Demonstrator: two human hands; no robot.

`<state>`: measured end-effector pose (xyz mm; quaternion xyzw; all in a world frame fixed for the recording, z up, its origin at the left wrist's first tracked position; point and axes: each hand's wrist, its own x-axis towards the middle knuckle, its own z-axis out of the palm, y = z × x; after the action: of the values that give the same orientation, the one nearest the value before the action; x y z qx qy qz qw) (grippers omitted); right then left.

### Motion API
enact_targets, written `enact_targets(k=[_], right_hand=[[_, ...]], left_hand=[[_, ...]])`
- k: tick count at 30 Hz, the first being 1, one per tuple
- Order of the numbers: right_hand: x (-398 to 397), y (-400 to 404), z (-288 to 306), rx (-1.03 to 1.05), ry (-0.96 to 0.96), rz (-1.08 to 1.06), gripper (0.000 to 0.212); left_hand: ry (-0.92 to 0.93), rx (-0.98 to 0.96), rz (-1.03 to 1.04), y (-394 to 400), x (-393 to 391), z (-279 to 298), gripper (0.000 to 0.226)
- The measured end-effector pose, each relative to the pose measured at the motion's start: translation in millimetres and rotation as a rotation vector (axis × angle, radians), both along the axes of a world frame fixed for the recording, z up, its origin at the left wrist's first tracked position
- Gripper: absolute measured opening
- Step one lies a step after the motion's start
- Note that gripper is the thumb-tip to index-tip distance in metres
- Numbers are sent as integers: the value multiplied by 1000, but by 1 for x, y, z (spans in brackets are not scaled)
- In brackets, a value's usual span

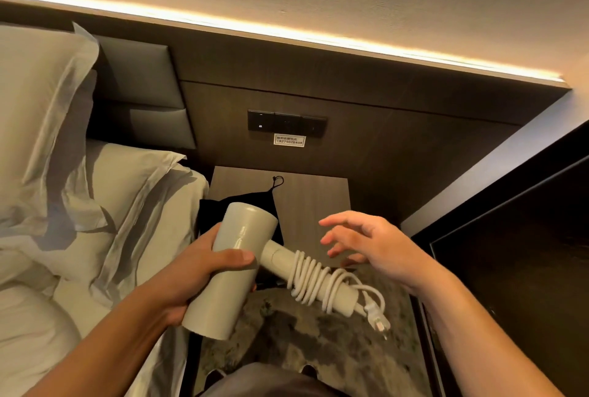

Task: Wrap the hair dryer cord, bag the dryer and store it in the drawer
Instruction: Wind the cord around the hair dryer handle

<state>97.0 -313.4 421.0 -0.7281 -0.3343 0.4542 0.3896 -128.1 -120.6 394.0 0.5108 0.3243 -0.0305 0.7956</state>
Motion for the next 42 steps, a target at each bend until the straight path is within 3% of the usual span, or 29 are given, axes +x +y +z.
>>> enact_targets(k=[5, 8, 11, 14, 19, 25, 31, 38, 42], right_hand=[[-23, 24, 2, -115, -162, 329, 53], [-35, 28, -5, -121, -116, 351, 44], [-45, 28, -12, -125, -36, 342, 56], [-57, 31, -16, -102, 37, 301, 72], [-68, 36, -24, -79, 90, 240, 45], [-76, 44, -25, -50, 170, 121, 36], [-90, 61, -23, 0, 350, -253, 35], [-101, 72, -26, -9, 345, -286, 34], [-111, 82, -32, -5, 404, -441, 39]], left_hand=[[-26, 97, -74, -5, 8, 6, 86], [-39, 78, -89, -5, 8, 6, 87], [-16, 99, -119, -3, 3, 2, 88], [2, 69, -119, -2, -4, -3, 88], [22, 66, -99, 3, -14, -8, 87], [24, 60, -20, 7, -18, -7, 82], [3, -35, 188, 1, -8, -8, 64], [-18, -13, 231, 7, -19, -16, 73], [-9, -84, 340, -4, -13, -24, 65]])
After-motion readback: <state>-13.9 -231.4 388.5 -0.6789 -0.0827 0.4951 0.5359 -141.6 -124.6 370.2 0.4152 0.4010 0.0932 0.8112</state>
